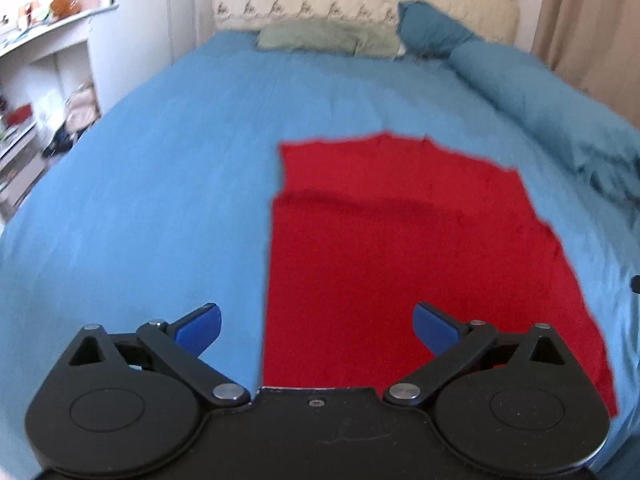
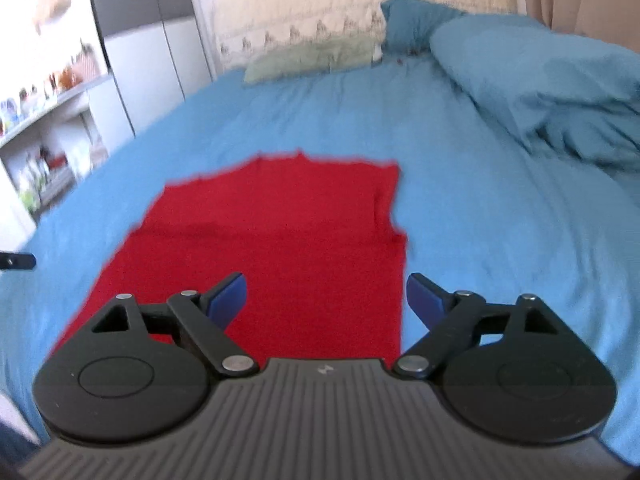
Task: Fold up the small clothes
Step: 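Move both tools to the hem end of the red sweater strip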
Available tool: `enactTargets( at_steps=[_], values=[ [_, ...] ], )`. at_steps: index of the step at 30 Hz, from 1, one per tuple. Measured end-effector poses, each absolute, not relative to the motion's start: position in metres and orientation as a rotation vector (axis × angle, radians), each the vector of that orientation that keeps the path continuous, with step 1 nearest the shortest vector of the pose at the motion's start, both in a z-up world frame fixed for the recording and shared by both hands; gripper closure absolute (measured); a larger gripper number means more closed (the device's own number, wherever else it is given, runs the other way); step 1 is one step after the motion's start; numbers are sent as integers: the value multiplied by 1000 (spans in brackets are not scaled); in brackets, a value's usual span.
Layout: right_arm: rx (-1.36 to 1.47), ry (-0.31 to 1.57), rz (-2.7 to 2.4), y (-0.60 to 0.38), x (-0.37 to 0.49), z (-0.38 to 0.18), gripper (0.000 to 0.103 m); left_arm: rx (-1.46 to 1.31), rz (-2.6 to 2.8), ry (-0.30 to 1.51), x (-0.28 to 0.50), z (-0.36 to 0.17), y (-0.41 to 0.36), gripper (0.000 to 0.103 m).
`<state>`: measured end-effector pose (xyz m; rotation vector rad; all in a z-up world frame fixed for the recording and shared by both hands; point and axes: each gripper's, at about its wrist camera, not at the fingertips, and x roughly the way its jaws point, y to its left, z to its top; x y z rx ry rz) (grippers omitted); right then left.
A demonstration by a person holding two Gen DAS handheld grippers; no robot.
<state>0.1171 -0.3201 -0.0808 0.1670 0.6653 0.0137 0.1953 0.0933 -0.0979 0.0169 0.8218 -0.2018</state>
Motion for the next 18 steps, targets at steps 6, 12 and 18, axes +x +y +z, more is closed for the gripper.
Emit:
enactTargets(
  at_steps=[6,12,18],
  values=[
    [128,743,-38,-301,58,-119,1,-18,-205,909,157,-146,95,17],
    [247,802,-91,-308,34,-150,4,-45,-185,929,149,-174,98,28],
    [326,878,-132,-312,20,-177,16,-4,-188,936,144,-186,96,34]
  ],
)
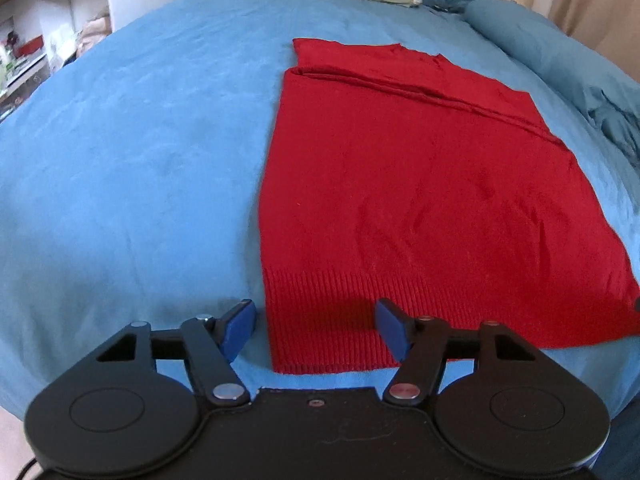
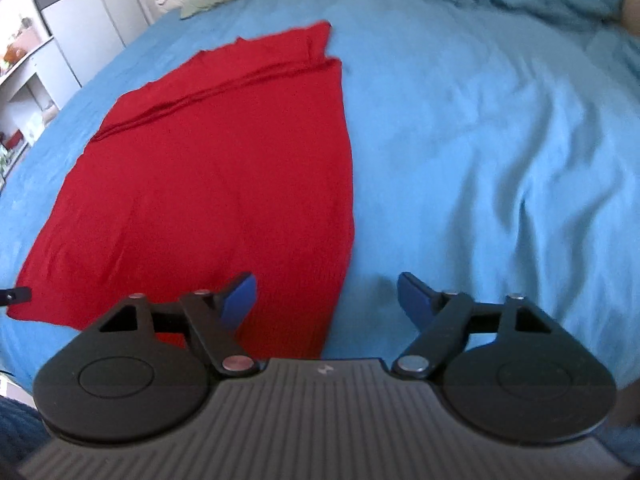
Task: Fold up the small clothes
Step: 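Move both tools to the hem end of the red sweater strip, then grasp the hem corners with the left tool while the right tool grasps the other corner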
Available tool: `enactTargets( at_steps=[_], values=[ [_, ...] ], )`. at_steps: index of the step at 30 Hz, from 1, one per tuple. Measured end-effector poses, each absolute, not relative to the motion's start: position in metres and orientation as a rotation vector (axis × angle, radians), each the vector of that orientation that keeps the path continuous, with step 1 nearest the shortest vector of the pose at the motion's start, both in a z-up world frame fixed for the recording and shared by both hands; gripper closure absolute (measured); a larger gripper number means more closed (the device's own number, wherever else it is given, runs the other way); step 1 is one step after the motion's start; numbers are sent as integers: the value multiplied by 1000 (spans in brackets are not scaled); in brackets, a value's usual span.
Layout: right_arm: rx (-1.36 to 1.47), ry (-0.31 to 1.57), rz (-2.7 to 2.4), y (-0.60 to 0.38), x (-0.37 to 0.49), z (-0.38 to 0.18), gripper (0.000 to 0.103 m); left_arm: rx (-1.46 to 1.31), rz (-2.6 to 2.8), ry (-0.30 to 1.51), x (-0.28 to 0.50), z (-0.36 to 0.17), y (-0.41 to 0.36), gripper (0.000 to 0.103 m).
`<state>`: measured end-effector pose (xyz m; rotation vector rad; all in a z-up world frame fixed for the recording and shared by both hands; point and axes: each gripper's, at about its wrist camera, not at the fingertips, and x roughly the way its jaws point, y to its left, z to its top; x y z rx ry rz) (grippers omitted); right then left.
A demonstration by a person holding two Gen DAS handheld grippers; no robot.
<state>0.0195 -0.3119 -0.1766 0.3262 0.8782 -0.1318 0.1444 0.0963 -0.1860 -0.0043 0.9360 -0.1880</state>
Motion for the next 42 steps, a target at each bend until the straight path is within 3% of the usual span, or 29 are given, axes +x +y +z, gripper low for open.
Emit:
enactTargets(
  at_steps=[6,11,18,19,21,23,26,33,42],
  values=[
    [334,888,-102,-302,9,-186,24,-12,-196,947,142,-191,101,37],
    [351,902,-51,-296,12,-187,41,1,-210,962,138,-193,98,39],
    [429,910,-35,-301,15,-194,42,-39,-222,980,138,-195,105,41],
    [432,909,-33,-300,14,-194,48,-33,-225,983,138,-194,104,44],
    [406,909,-23,-298,16,-192,55,-31,-226,987,138,-192,103,53],
    [396,910,-12,-296,18,-190,69,-38,-216,995,139,-191,105,71],
    [397,906,-18,-297,20,-190,78,-65,-214,1003,141,-188,109,94],
    [415,845,-28,-303,15,-170,80,-92,-207,972,138,-162,111,97],
    [436,675,34,-327,39,-86,81,-157,-239,759,165,-71,112,97]
  ],
)
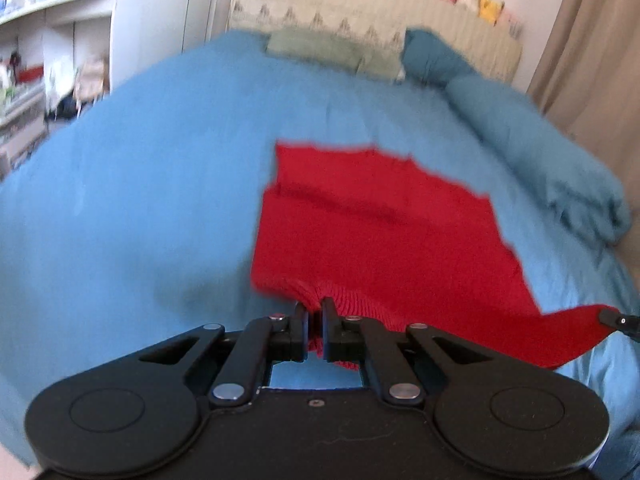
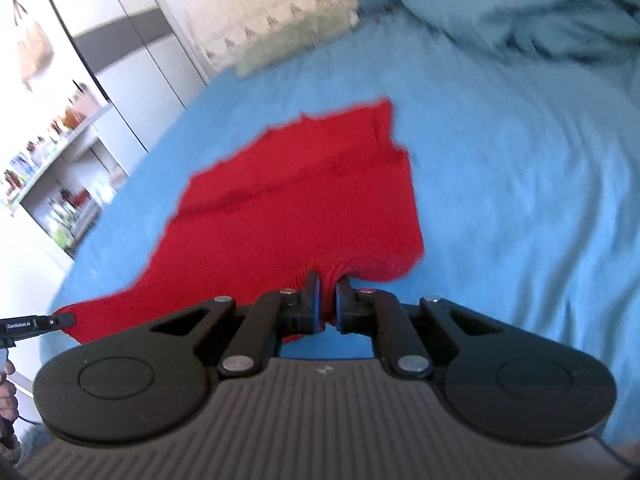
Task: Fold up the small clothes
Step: 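Grasp the hem corners with the left tool while the right tool grasps the other corner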
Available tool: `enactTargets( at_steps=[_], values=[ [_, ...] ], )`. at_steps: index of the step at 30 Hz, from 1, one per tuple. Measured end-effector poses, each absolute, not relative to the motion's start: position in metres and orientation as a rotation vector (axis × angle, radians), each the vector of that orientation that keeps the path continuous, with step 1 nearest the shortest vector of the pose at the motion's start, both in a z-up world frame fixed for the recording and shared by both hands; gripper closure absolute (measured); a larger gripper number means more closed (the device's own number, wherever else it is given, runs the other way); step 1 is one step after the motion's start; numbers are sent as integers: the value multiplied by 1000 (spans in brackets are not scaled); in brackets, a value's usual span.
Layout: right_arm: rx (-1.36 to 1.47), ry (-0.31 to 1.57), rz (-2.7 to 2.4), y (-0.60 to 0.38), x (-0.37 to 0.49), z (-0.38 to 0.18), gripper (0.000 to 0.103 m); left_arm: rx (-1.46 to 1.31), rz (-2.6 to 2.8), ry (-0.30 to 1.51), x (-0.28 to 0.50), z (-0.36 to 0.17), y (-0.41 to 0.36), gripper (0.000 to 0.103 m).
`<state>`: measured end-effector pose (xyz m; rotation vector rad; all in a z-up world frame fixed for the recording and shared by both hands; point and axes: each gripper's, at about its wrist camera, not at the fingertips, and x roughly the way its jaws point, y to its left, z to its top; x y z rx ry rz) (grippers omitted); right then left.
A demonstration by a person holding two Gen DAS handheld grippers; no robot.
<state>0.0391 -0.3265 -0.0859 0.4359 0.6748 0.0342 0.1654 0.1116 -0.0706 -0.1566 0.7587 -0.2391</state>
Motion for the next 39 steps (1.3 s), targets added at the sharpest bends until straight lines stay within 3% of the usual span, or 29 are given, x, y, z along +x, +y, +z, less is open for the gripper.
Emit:
enactTargets(
  at_steps=[6,13,25,34,36,37,38,39],
  values=[
    [396,565,32,-338,111,-30,81,-136,-202,615,250,-28,90,97],
    [334,516,-15,-345,235,-14,81,-106,-135,547,368,-30,56,97],
    [235,582,-113,-364,427,-114,81,-147,-2,629,510,-136,26,97],
    [168,630,-174,-367,474,-179,76,-172,59,689,538,-185,19,96],
    [127,604,-213,-365,473,-182,64,-194,67,692,536,-188,22,88],
    [111,596,-227,-364,473,-183,45,-204,67,696,535,-186,23,77],
    [100,593,-242,-362,470,-184,34,-211,64,697,534,-184,24,55],
    [93,585,-249,-362,468,-183,32,-203,52,682,528,-179,26,42]
  ],
)
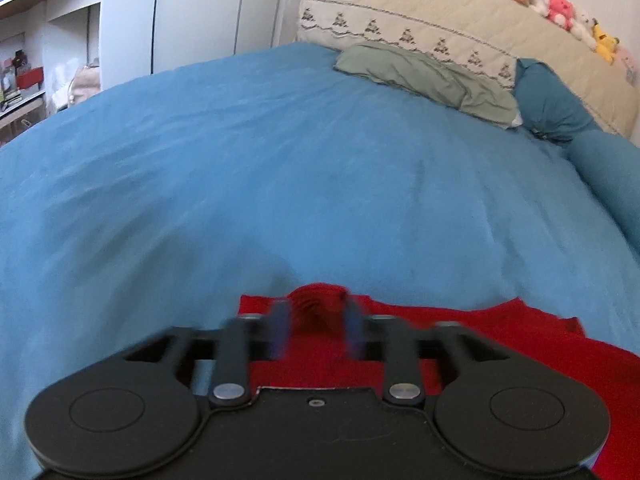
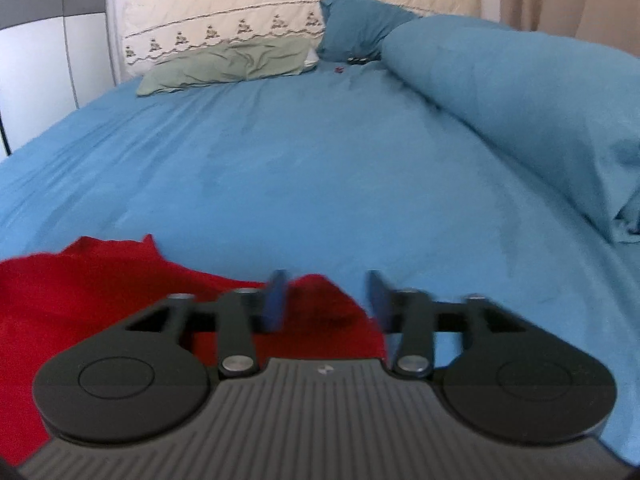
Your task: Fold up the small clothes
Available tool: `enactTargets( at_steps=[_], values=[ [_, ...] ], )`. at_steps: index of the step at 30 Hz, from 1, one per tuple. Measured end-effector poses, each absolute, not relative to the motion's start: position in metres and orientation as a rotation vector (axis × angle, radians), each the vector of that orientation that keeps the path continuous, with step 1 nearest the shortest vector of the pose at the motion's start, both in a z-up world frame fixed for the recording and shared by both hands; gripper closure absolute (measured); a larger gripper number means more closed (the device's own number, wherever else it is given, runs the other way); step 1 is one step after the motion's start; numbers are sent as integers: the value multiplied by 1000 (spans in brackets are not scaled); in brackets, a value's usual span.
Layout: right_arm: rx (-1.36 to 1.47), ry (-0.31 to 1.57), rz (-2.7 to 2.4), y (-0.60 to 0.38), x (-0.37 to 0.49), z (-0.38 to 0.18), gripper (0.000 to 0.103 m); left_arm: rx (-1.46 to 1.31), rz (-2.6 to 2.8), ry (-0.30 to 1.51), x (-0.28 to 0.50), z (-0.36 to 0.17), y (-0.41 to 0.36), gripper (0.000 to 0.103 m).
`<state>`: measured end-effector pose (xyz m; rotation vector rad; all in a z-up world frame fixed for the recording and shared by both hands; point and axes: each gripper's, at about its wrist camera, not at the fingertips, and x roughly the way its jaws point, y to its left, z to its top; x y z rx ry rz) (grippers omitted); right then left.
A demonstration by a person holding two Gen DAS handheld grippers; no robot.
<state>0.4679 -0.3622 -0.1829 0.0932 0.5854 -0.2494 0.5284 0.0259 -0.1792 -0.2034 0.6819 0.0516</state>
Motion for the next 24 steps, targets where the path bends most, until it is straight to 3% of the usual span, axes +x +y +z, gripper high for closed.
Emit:
enactTargets(
  at_steps=[1,2,7,10,19,24],
  values=[
    [94,570,-248,-363,464,-180,28,-174,57,657,524,-173,24,19],
    [101,555,-242,-364,458,-177,22,-133,70,622,521,-168,19,8],
    [92,476,-186,-360,420,-151,13,0,18,532,466,-133,12,2],
    [110,469,-136,-354,386,-140,0,7,-49,541,426,-131,8,0],
    [93,600,-50,-315,314,-184,0,-16,-122,754,390,-192,-5,0],
    [112,678,-44,-312,315,-214,0,36,-125,774,393,-212,-5,0]
  ],
)
